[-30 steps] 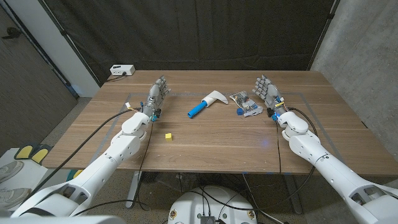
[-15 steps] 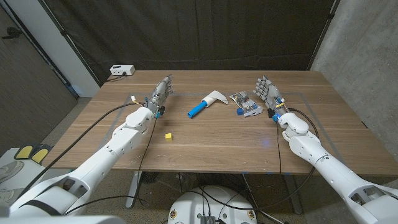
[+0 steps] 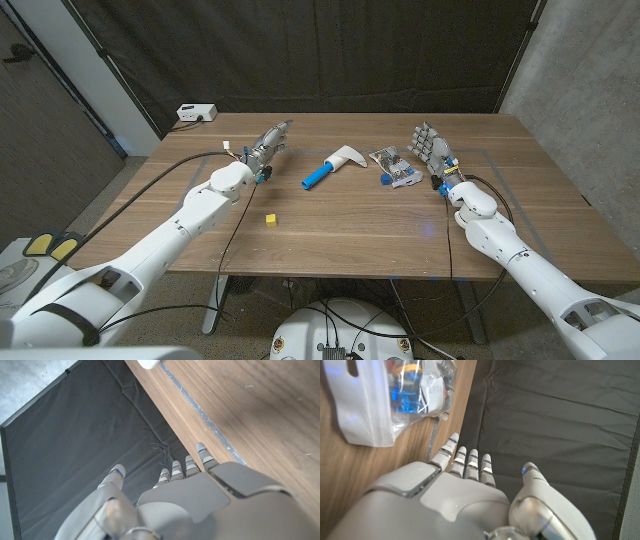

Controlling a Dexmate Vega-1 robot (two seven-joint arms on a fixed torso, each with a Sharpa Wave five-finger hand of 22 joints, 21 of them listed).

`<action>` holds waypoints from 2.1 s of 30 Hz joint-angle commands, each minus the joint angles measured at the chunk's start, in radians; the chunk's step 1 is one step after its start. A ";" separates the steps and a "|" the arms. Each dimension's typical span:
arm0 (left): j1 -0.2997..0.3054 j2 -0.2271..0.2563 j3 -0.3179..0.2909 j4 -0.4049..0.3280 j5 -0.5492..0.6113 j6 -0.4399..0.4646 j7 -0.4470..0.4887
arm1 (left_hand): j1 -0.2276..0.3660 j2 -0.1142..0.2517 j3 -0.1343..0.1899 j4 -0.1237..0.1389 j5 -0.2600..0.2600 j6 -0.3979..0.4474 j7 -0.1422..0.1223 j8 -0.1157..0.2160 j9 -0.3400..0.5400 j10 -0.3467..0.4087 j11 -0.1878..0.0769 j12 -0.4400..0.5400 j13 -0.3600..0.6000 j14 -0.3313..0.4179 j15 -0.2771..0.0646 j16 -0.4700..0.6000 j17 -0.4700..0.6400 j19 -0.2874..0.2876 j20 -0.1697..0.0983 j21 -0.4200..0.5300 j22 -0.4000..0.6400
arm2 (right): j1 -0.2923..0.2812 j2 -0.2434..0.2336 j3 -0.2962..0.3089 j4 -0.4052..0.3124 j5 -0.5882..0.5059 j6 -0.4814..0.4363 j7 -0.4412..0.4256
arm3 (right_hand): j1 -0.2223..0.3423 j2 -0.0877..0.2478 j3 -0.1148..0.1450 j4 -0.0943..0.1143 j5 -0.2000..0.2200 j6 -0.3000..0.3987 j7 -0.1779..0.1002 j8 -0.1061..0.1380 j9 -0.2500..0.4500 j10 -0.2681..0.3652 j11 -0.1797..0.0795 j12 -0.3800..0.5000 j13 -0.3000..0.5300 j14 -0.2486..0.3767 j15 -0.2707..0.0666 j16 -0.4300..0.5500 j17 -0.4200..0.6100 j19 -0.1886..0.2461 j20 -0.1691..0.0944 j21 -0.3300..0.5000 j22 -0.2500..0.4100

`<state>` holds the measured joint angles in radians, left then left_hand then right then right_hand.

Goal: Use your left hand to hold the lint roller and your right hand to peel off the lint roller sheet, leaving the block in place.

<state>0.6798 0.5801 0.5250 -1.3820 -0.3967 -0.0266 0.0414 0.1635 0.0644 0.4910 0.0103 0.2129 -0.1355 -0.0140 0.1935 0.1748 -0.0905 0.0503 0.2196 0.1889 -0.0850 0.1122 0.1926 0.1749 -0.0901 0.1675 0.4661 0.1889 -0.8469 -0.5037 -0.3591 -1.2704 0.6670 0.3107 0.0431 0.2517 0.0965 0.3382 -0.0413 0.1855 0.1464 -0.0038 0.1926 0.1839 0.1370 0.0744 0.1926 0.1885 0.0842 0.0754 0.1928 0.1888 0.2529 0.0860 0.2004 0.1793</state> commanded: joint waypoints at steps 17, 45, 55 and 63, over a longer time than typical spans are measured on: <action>-0.041 0.083 0.102 -0.271 0.230 0.363 0.094 | 0.126 -0.057 0.006 -0.131 -0.020 0.150 0.018 0.035 0.009 0.130 -0.006 0.040 0.012 0.140 -0.017 0.029 0.008 0.052 0.021 -0.003 0.008 | -0.059 -0.022 0.022 -0.045 0.016 0.028 0.006 | -0.002 0.005 0.000 -0.010 -0.002 0.008 -0.005 0.005 0.002 0.012 0.007 0.007 0.004 0.006 0.012 0.007 0.002 0.000 0.004 0.004 0.002; -0.280 0.030 0.388 -0.382 0.533 0.904 0.004 | 0.292 -0.135 -0.012 -0.175 -0.014 0.341 0.026 0.058 0.014 0.336 -0.065 0.096 0.030 0.360 -0.112 0.078 0.023 0.206 -0.027 0.030 0.008 | -0.065 -0.008 0.035 0.015 0.041 0.074 0.049 | -0.008 0.007 0.000 -0.011 -0.002 0.017 -0.006 0.006 0.003 0.023 0.011 0.010 0.005 0.012 0.014 0.008 0.003 -0.001 0.004 0.004 0.002; -0.429 0.019 0.525 -0.382 0.546 1.058 -0.175 | 0.271 -0.178 -0.049 -0.162 -0.010 0.326 0.036 0.040 0.015 0.337 -0.057 0.096 0.040 0.379 -0.115 0.087 0.037 0.229 -0.023 0.034 0.010 | -0.035 0.012 0.031 0.070 0.047 0.092 0.080 | -0.009 0.007 0.000 -0.011 -0.002 0.019 -0.005 0.006 0.003 0.025 0.011 0.011 0.005 0.012 0.012 0.008 0.003 0.000 0.004 0.005 0.002; -0.549 -0.010 0.664 -0.367 0.568 1.179 -0.259 | 0.269 -0.177 -0.054 -0.156 -0.004 0.330 0.039 0.038 0.016 0.343 -0.053 0.100 0.044 0.394 -0.119 0.094 0.043 0.251 -0.020 0.041 0.011 | -0.010 0.027 0.026 0.114 0.051 0.102 0.106 | -0.010 0.007 0.000 -0.012 -0.003 0.020 -0.005 0.005 0.003 0.025 0.012 0.010 0.005 0.013 0.013 0.008 0.003 0.000 0.004 0.005 0.002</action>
<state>0.2968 0.6031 1.0078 -1.7614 0.1373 0.9905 -0.0924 0.4311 -0.1091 0.4384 -0.1465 0.2025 0.1892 0.0221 0.2321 0.1888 0.2482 -0.0068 0.3126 0.2304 0.2959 -0.0032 0.2778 0.2119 0.1483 0.1518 0.4995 0.1980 -0.8860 -0.4950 -0.3264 -1.2100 0.7107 0.3973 0.1145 0.2473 0.1008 0.3369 -0.0512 0.1854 0.1593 -0.0091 0.1925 0.1837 0.1495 0.0869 0.1964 0.1881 0.0954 0.0859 0.1928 0.1885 0.2529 0.0857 0.2003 0.1791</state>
